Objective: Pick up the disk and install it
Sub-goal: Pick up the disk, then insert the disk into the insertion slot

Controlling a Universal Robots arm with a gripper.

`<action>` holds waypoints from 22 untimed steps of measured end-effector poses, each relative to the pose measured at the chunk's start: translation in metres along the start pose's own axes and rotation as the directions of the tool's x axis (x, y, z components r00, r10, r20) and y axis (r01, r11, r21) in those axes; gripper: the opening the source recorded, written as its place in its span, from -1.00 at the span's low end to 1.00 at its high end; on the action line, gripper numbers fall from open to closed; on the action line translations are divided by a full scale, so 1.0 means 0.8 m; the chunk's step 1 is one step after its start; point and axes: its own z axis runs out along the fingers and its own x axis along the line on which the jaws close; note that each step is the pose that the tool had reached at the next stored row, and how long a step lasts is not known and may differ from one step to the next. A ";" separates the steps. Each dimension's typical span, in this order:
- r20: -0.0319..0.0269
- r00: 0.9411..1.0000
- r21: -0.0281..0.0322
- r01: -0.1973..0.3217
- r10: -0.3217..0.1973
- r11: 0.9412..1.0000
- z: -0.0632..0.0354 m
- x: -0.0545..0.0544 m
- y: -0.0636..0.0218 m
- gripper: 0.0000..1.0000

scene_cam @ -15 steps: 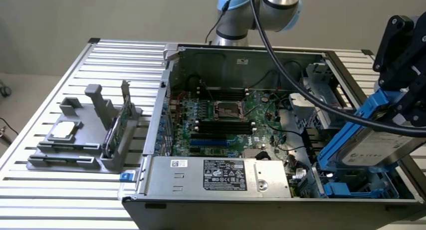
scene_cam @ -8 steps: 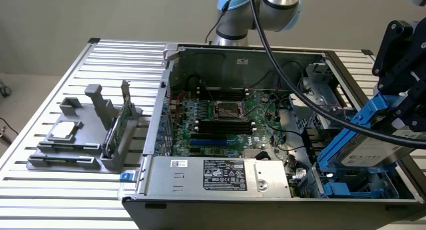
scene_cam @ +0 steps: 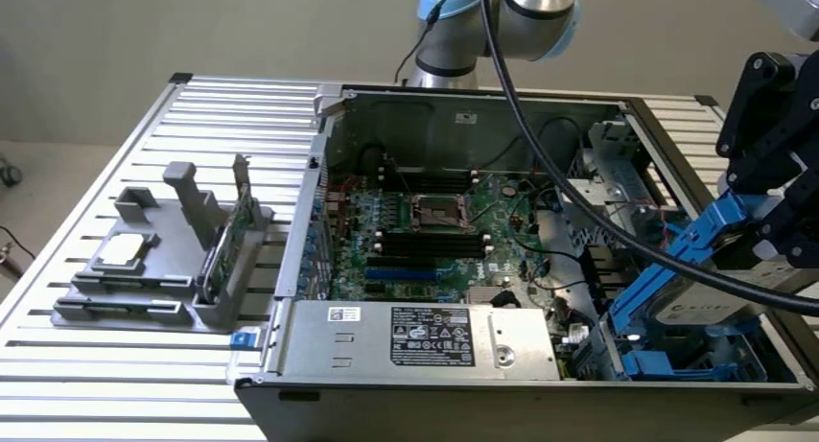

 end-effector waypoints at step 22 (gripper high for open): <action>0.004 1.000 -0.001 0.009 -0.009 1.000 0.006 0.008 -0.003 -0.35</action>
